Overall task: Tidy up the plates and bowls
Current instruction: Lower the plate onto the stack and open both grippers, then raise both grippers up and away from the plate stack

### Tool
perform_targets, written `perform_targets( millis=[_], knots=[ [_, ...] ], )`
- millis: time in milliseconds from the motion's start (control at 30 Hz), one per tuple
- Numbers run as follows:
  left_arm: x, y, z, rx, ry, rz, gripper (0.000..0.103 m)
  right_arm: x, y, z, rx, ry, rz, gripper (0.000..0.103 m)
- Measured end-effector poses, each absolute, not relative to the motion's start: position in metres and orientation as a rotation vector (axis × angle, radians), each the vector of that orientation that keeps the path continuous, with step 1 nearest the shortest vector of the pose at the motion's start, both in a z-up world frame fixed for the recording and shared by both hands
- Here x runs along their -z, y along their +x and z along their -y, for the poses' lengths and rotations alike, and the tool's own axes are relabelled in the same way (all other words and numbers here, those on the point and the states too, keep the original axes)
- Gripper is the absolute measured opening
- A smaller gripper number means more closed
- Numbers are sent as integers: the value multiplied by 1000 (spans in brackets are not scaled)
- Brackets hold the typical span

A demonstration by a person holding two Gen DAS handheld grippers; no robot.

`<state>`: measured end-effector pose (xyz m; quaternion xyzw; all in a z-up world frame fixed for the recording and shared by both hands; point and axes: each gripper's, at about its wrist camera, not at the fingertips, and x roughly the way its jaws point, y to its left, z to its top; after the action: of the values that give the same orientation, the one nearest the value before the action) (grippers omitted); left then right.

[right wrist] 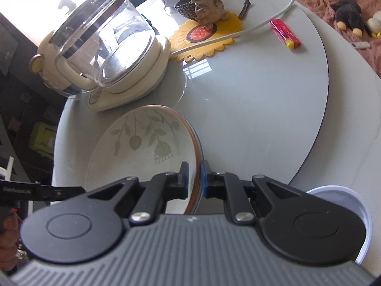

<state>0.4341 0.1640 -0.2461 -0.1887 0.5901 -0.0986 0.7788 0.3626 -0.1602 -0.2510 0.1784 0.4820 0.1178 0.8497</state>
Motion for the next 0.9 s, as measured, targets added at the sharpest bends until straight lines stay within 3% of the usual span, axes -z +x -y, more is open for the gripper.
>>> perform_targets(
  millis=[267, 900],
  knots=[
    [217, 417, -155, 241, -359, -1207, 18, 239, 356, 163, -220, 396, -987, 13],
    [113, 358, -135, 287, -267, -926, 18, 118, 294, 152, -275, 332, -768, 13]
  ],
)
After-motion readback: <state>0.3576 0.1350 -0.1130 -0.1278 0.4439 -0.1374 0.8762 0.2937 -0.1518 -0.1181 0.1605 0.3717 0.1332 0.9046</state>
